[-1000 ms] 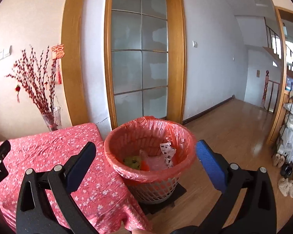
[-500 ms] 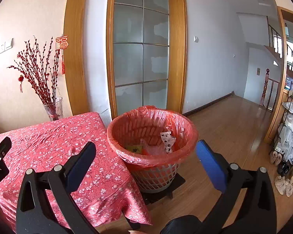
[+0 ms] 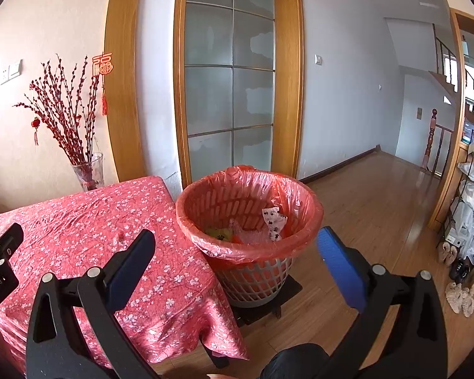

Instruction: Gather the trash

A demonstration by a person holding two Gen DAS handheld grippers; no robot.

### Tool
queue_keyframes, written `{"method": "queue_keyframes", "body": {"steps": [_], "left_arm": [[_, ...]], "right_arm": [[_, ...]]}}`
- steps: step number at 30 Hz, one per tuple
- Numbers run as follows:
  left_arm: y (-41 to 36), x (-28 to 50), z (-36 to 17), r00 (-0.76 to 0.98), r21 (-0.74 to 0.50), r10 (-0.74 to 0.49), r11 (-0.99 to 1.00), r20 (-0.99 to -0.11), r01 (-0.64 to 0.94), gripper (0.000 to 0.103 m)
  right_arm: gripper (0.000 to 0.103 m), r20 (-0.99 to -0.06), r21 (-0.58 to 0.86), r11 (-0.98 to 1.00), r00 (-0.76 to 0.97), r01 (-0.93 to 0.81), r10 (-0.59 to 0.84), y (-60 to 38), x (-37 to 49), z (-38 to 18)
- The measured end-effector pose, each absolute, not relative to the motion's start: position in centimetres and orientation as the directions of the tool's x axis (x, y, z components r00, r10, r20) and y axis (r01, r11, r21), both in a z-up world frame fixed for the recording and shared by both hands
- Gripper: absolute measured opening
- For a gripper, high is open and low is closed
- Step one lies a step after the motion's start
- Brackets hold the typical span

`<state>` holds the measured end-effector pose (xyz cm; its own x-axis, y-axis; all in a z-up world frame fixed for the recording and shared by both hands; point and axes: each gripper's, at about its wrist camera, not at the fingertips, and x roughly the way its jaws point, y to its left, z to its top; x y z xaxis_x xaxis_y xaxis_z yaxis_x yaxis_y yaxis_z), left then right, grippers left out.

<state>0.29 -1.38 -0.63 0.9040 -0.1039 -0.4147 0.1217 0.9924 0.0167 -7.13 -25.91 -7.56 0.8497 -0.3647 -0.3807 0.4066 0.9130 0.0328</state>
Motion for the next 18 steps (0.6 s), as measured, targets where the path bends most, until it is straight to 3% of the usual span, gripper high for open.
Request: {"method": "queue_keyframes", "body": {"steps": [18], "left_arm": [[-1.74, -0.38, -1.08, 0.908, 0.028, -0.086, 0.994, -0.411, 0.107, 0.099]], "right_arm": [[0.101, -0.406, 0.046, 0.914, 0.844, 0.402, -0.351, -25.82, -7.05, -8.16]]}}
